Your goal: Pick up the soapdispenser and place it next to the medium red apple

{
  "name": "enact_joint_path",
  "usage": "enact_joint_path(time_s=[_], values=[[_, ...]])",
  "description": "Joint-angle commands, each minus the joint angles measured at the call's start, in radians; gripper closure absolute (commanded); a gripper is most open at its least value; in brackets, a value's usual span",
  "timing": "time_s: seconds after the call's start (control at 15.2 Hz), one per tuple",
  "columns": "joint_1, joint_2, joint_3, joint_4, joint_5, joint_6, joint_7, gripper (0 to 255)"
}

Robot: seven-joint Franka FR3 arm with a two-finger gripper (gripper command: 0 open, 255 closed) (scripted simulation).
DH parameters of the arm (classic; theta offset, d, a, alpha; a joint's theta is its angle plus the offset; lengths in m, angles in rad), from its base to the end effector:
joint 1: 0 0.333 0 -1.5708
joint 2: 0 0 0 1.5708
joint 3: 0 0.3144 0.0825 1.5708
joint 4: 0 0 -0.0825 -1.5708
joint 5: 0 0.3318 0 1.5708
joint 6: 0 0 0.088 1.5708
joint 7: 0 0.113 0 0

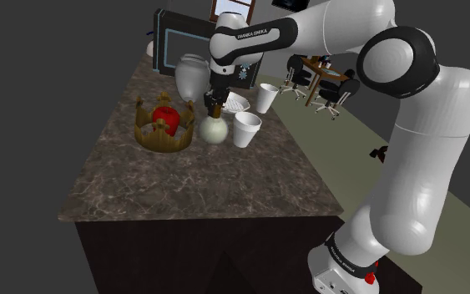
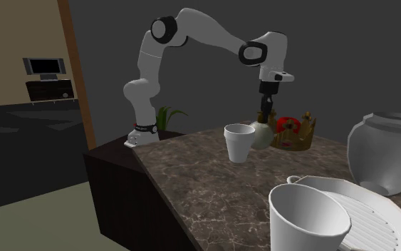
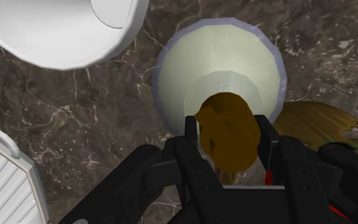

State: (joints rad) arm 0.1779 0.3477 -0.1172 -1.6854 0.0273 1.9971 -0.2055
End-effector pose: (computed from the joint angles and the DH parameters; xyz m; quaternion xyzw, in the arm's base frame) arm 0.6005 0.0456 0.4114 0.9913 0.1300 -0.0173 0.0064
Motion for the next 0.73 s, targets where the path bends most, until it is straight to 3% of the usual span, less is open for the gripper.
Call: enact_joint_path(time_s=[0.0,0.07,0.4,0.66], values=[[0.000,0.000,0.000,0.000,0.000,0.000,0.000,255],[0.000,0.000,0.000,0.000,0.000,0.000,0.000,0],[0.000,0.000,0.000,0.000,0.000,0.000,0.000,0],[0.001,-0.026,-0.001,0.092,-0.004,-0.117,0.003,0]])
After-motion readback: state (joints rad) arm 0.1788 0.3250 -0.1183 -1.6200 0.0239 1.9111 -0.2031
